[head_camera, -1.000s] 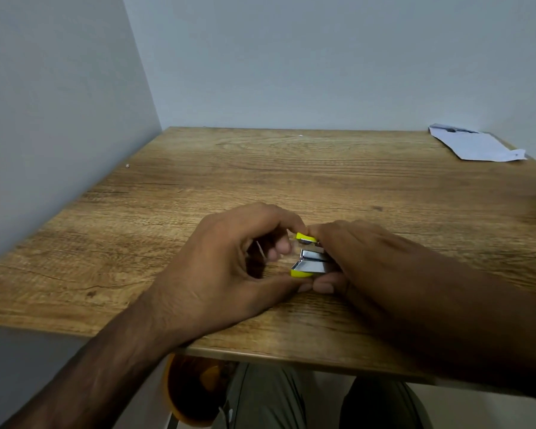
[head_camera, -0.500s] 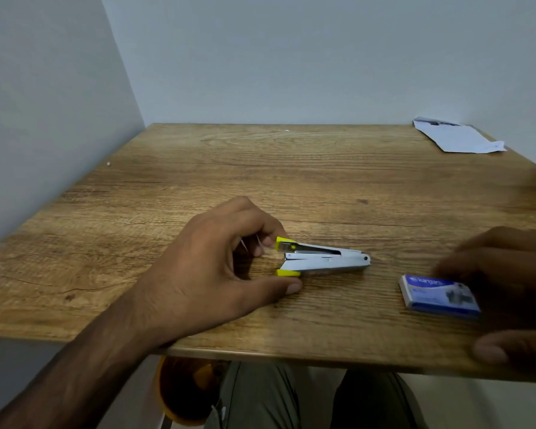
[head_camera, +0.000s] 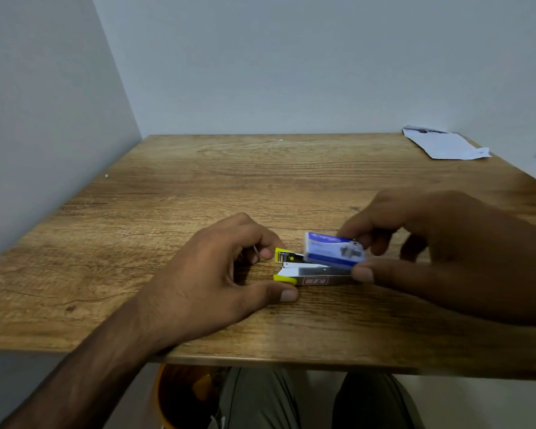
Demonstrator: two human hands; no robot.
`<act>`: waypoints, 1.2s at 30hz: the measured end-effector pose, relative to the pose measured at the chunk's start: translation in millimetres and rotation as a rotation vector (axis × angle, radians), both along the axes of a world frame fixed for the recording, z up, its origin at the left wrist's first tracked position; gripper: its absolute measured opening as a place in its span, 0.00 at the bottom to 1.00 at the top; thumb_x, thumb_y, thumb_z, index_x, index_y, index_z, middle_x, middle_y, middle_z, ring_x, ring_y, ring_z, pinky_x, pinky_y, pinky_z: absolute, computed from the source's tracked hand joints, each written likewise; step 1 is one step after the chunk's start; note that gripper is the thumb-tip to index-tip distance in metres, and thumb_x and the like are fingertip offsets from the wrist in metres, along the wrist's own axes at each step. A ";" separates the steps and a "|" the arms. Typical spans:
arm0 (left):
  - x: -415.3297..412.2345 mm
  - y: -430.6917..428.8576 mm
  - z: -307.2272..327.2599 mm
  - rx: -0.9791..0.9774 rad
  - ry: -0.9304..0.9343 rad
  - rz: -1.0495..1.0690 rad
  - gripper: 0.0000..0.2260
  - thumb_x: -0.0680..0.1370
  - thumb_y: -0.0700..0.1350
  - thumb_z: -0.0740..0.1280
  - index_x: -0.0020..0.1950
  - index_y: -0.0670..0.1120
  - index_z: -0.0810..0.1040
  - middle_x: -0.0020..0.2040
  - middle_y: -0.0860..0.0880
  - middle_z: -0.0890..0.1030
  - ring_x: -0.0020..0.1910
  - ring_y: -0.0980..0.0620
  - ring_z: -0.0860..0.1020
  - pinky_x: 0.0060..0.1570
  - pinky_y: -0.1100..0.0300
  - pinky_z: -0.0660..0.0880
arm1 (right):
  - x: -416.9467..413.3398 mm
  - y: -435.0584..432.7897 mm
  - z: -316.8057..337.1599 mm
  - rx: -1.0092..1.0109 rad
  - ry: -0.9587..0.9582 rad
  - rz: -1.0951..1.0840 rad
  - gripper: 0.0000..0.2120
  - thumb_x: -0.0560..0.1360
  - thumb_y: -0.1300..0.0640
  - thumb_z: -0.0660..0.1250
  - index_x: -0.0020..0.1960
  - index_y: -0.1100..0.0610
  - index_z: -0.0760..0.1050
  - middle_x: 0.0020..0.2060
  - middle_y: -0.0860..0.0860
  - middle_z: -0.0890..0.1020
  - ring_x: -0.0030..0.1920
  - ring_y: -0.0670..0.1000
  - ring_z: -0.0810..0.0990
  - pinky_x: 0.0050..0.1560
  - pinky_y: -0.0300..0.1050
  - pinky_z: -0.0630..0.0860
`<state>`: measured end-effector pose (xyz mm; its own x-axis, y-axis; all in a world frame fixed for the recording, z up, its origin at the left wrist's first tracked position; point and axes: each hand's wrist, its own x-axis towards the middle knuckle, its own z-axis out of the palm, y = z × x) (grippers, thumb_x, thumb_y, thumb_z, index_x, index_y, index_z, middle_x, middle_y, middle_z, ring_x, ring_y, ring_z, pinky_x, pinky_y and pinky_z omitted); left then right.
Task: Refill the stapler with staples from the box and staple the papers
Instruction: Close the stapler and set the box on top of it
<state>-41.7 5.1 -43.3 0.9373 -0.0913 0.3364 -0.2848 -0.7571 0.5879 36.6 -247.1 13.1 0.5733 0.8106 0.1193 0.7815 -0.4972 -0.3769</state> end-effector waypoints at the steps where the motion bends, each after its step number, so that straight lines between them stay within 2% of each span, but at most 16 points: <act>1: 0.0 0.5 -0.4 0.000 0.001 0.004 0.20 0.65 0.63 0.77 0.52 0.56 0.82 0.48 0.55 0.80 0.49 0.52 0.79 0.47 0.53 0.77 | 5.2 6.2 0.3 -0.033 -0.009 -0.010 0.18 0.68 0.36 0.67 0.58 0.37 0.79 0.46 0.36 0.80 0.51 0.40 0.79 0.43 0.40 0.78; 9: 0.9 -0.2 -0.4 -0.002 0.026 0.012 0.20 0.65 0.61 0.79 0.53 0.57 0.82 0.48 0.56 0.79 0.50 0.53 0.79 0.48 0.53 0.77 | 9.8 14.4 -10.7 -0.060 0.014 0.018 0.25 0.68 0.32 0.63 0.64 0.35 0.73 0.49 0.35 0.77 0.53 0.39 0.77 0.43 0.37 0.76; 13: -1.5 0.2 -1.1 -0.048 -0.008 0.003 0.27 0.64 0.65 0.76 0.61 0.61 0.78 0.52 0.58 0.78 0.53 0.53 0.79 0.52 0.53 0.78 | 6.7 5.8 -8.9 -0.004 0.026 -0.002 0.31 0.65 0.30 0.66 0.67 0.32 0.66 0.55 0.32 0.76 0.56 0.36 0.77 0.43 0.39 0.81; 15: -3.9 0.5 0.1 -0.099 -0.046 -0.015 0.28 0.66 0.63 0.76 0.64 0.61 0.76 0.55 0.59 0.79 0.57 0.52 0.80 0.52 0.53 0.79 | 6.8 2.1 -8.0 0.054 0.056 -0.011 0.30 0.65 0.32 0.68 0.66 0.32 0.67 0.56 0.32 0.76 0.57 0.36 0.78 0.43 0.40 0.83; 17: -4.9 -0.5 1.9 -0.064 -0.095 -0.048 0.23 0.70 0.60 0.75 0.64 0.59 0.76 0.58 0.58 0.79 0.59 0.52 0.79 0.50 0.54 0.79 | 5.3 2.6 -9.2 0.093 0.080 -0.020 0.27 0.66 0.36 0.70 0.63 0.32 0.69 0.56 0.33 0.78 0.56 0.36 0.79 0.43 0.40 0.83; 20: -4.3 -4.1 3.2 -0.029 -0.117 -0.078 0.16 0.73 0.53 0.76 0.59 0.55 0.81 0.56 0.56 0.82 0.58 0.52 0.80 0.52 0.55 0.78 | 3.6 7.5 -16.9 0.101 0.055 -0.021 0.20 0.68 0.41 0.73 0.58 0.35 0.72 0.52 0.33 0.80 0.54 0.35 0.80 0.43 0.40 0.83; 23: -2.4 -6.3 1.8 -0.021 -0.108 -0.059 0.13 0.72 0.51 0.77 0.55 0.54 0.83 0.53 0.55 0.84 0.56 0.51 0.81 0.52 0.52 0.78 | 1.9 12.4 -20.9 0.104 0.013 -0.053 0.15 0.69 0.43 0.73 0.53 0.37 0.74 0.47 0.33 0.82 0.53 0.35 0.79 0.44 0.40 0.82; 26: 0.0 -6.9 0.4 -0.028 -0.116 -0.051 0.13 0.71 0.51 0.78 0.55 0.56 0.83 0.52 0.55 0.83 0.53 0.51 0.81 0.50 0.52 0.79 | 2.1 11.6 -21.3 0.129 0.029 -0.081 0.14 0.67 0.44 0.74 0.51 0.38 0.75 0.45 0.35 0.83 0.51 0.36 0.81 0.46 0.38 0.81; 30: 6.4 -10.3 0.5 -0.040 -0.107 -0.038 0.13 0.71 0.51 0.78 0.54 0.57 0.83 0.51 0.55 0.83 0.51 0.51 0.81 0.48 0.53 0.79 | 4.9 8.9 -21.8 0.143 0.059 -0.114 0.15 0.68 0.52 0.77 0.49 0.39 0.77 0.43 0.38 0.84 0.47 0.39 0.83 0.46 0.37 0.80; 36: 39.9 -6.9 6.2 0.001 -0.085 -0.009 0.13 0.70 0.51 0.79 0.53 0.56 0.83 0.48 0.54 0.83 0.46 0.53 0.82 0.47 0.53 0.80 | 36.3 21.1 -19.0 0.135 0.036 -0.153 0.14 0.68 0.60 0.76 0.47 0.44 0.78 0.40 0.39 0.83 0.46 0.40 0.82 0.44 0.38 0.80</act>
<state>-1.8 -1.8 -37.0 0.9044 -0.0999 0.4148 -0.3404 -0.7551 0.5603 72.9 -226.0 -5.9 0.6941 0.6922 0.1976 0.6856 -0.5520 -0.4746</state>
